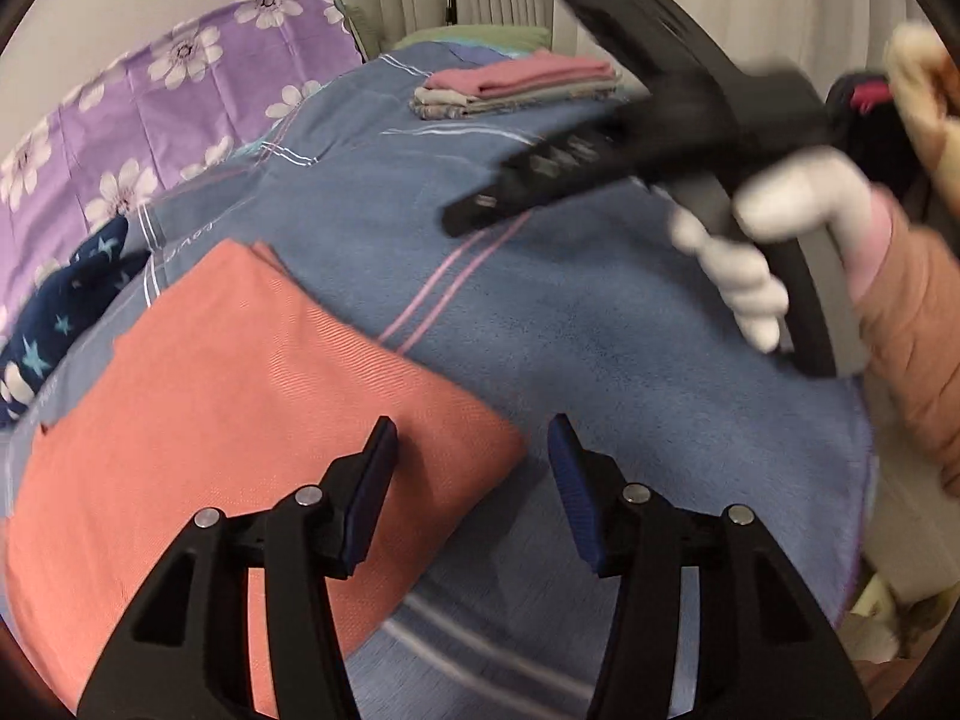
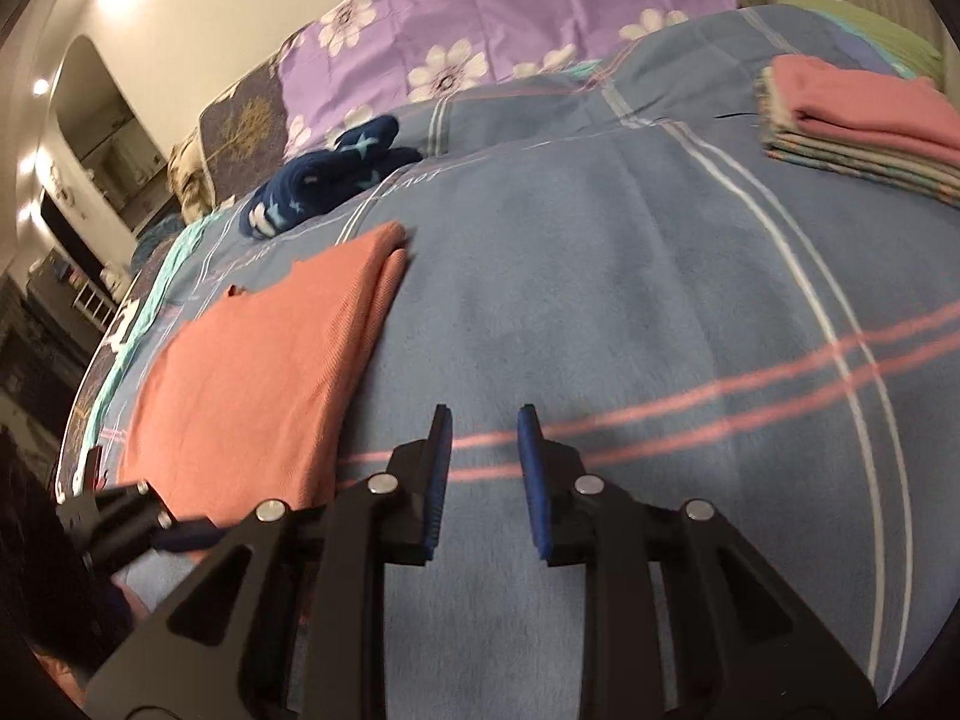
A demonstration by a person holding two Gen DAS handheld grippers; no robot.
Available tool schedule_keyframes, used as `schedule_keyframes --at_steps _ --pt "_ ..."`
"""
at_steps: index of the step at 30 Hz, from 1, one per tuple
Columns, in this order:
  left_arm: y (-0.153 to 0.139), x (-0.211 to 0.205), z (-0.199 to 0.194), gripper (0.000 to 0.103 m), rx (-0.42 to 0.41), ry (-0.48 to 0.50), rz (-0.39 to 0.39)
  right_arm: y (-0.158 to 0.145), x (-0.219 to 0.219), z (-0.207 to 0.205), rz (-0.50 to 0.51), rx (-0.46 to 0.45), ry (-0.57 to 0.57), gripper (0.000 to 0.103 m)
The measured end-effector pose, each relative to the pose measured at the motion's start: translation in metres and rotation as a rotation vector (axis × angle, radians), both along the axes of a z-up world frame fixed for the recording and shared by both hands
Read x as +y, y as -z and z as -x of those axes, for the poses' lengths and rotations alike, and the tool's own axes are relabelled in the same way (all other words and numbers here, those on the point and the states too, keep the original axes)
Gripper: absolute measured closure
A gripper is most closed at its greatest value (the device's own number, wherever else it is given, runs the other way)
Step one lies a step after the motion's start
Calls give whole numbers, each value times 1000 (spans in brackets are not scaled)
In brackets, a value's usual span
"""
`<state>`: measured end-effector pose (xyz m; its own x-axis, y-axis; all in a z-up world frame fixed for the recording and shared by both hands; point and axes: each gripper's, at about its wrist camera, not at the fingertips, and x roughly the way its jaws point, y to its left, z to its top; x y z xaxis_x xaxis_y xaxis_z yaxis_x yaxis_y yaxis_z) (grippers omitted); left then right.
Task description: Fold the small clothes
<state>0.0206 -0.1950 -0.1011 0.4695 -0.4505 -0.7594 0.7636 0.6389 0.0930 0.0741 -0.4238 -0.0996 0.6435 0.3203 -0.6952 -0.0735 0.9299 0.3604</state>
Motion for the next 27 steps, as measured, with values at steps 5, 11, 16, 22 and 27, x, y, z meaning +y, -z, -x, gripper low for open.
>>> schedule_keyframes --at_steps 5,11,16,22,27 --pt "9 -6 -3 63 -14 -54 -57 1 17 -35 -13 31 -90 79" --pt "0 5 -13 97 76 -110 21 10 37 -73 -54 88 -168 78" --pt "-7 28 -22 98 195 -156 154 15 45 -106 -131 126 -210 67" --pt "-1 27 -21 98 275 -131 186 12 59 -124 -150 81 -198 100" --pt "8 13 -20 98 284 -92 142 0 58 -127 -162 -4 -174 101"
